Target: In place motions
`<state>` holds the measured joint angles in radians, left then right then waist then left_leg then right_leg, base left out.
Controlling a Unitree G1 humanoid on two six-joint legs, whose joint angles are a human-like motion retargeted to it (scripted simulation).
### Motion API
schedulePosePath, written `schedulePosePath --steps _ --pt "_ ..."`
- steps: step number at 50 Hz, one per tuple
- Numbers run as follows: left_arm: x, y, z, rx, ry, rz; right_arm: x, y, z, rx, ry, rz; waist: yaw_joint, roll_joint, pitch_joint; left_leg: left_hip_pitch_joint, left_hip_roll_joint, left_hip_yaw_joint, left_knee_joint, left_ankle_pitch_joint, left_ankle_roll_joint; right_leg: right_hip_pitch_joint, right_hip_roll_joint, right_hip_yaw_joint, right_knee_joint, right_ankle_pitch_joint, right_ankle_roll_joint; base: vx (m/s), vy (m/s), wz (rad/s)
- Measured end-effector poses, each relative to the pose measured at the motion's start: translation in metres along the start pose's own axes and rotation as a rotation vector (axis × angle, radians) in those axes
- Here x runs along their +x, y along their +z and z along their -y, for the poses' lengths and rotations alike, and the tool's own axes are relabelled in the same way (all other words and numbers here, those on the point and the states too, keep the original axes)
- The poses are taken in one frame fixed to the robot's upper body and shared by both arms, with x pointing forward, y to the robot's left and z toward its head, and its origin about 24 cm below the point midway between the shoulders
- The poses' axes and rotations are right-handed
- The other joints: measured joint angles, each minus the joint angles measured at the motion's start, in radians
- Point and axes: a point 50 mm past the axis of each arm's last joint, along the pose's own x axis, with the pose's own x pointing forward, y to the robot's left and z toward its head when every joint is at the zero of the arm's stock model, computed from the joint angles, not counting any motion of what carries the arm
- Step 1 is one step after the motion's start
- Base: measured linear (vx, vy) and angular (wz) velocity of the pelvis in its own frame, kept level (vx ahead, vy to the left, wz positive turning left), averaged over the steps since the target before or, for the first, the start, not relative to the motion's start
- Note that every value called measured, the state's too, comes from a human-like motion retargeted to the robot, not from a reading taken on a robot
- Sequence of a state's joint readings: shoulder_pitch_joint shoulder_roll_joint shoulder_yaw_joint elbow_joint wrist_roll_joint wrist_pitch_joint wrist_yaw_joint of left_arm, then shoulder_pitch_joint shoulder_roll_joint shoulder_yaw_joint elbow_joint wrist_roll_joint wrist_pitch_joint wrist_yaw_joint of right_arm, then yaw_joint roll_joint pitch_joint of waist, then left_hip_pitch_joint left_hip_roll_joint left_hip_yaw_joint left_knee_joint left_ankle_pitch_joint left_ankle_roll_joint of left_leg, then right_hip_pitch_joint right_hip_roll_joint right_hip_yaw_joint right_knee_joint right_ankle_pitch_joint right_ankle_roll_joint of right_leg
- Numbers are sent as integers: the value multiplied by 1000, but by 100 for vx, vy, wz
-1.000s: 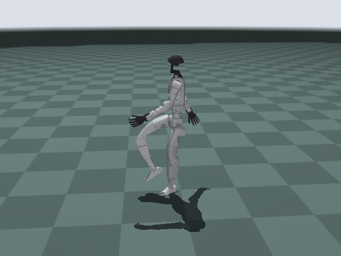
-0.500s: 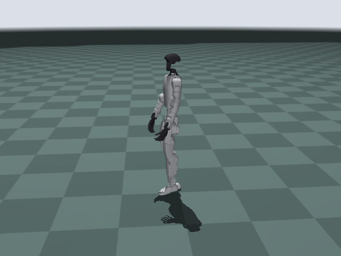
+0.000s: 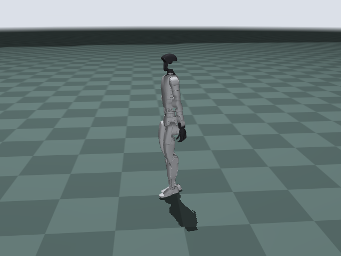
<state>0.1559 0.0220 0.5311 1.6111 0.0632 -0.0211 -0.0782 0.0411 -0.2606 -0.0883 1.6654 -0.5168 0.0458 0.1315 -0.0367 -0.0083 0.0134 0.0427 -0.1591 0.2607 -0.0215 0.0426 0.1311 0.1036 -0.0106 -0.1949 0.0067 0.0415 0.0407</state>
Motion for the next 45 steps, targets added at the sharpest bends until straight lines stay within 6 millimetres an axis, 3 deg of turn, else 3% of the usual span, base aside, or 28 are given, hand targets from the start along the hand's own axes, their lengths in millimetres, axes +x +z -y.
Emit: schedulePosePath --steps 4,8,22,27,32,45 --pt "0 -7 -1 28 -26 -36 2 -19 -6 39 4 -41 -2 2 -7 -3 3 0 1 0 -4 -5 2 1 2 -1 -4 0 0 0" --pt "0 -1 1 76 -64 -19 3 -21 -7 28 14 -34 -8 3 -3 -2 7 4 2 0 -7 -8 5 9 3 1 -9 -1 0 -3" --pt "-3 50 0 278 -54 118 -1 37 -7 -113 43 181 -18 5 -5 3 23 16 -4 1 -20 -25 21 30 5 18 -25 -1 0 -2" --pt "-5 59 1 290 -51 133 -2 45 -8 -148 45 211 -18 0 -4 4 28 20 -2 1 -23 -28 24 37 5 22 -29 0 0 0" --pt "-4 59 3 287 -55 131 -1 34 -7 -142 39 182 -21 -4 -2 5 31 22 -1 1 -26 -29 26 40 6 23 -32 0 0 0" --pt "-2 39 0 276 -59 59 3 -16 0 -37 2 21 -36 -6 9 7 37 26 2 -1 -33 -32 29 47 11 20 -42 0 0 0"
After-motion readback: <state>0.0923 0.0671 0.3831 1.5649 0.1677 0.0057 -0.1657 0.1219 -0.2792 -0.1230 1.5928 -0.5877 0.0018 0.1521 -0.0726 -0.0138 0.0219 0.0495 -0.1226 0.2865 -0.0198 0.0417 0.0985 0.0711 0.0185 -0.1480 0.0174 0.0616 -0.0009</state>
